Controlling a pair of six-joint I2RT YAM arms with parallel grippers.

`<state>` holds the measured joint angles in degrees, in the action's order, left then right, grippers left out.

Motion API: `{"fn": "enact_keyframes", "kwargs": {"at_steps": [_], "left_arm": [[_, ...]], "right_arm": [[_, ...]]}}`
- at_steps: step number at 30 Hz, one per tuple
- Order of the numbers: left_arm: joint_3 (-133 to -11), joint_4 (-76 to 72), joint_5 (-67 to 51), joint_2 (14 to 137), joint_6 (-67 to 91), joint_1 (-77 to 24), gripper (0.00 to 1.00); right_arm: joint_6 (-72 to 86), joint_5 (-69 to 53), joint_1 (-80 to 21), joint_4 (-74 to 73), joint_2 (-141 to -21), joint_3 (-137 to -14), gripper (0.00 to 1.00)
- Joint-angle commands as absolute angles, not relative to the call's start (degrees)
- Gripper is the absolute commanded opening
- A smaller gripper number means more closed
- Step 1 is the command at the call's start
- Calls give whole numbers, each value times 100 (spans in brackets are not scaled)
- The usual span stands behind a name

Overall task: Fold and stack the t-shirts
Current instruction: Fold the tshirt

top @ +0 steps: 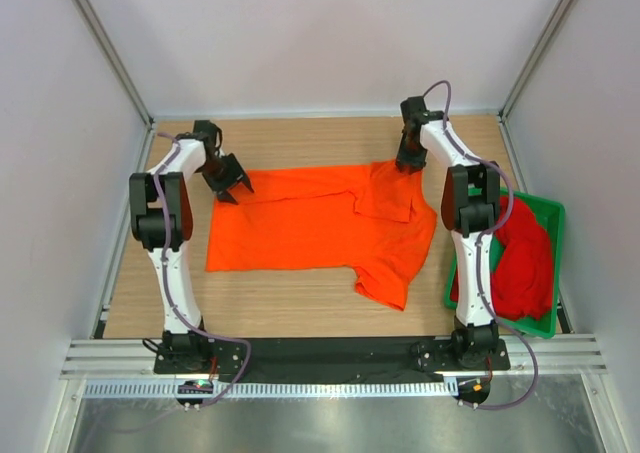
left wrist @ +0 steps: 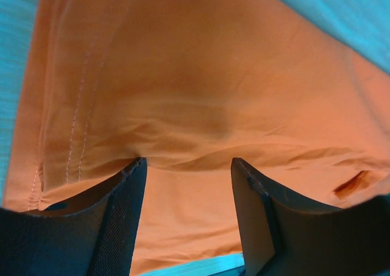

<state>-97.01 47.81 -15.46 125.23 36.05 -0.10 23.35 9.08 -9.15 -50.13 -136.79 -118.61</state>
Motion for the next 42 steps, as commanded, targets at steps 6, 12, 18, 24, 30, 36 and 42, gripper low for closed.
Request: {"fn": "enact_keyframes", "kwargs": {"at_steps": [6, 12, 18, 24, 30, 36, 42], "left_arm": [[-10553, 4482, -1599, 13324, 3823, 448, 60], [-10855, 4430, -1977, 13123, 3832, 440, 63], [-10293, 4377, -2048, 12008, 3973, 334, 70], [-9274, 4210, -2074, 10612, 4025, 194, 73], [-8229, 4070, -2145, 9581, 4034, 53, 72], [-7096, 4025, -2039, 8518, 4201, -333, 69], [-6434, 4306, -1487, 7349, 4884, -1501, 63]], "right_arm": [[2109, 1099, -756, -5018, -14642, -13630, 36], [2092, 941, -756, -5212, -14547, -14063, 37], [2031, 835, -817, -5501, -13572, -13993, 46], [1784, 896, -1098, -6011, -12089, -13115, 100], [1310, 1633, -1958, -6583, -10839, -12087, 100], [2073, 1164, -2049, -6101, -9134, -10023, 100], [2337, -1129, -1784, -5581, -7709, -7604, 86]]}}
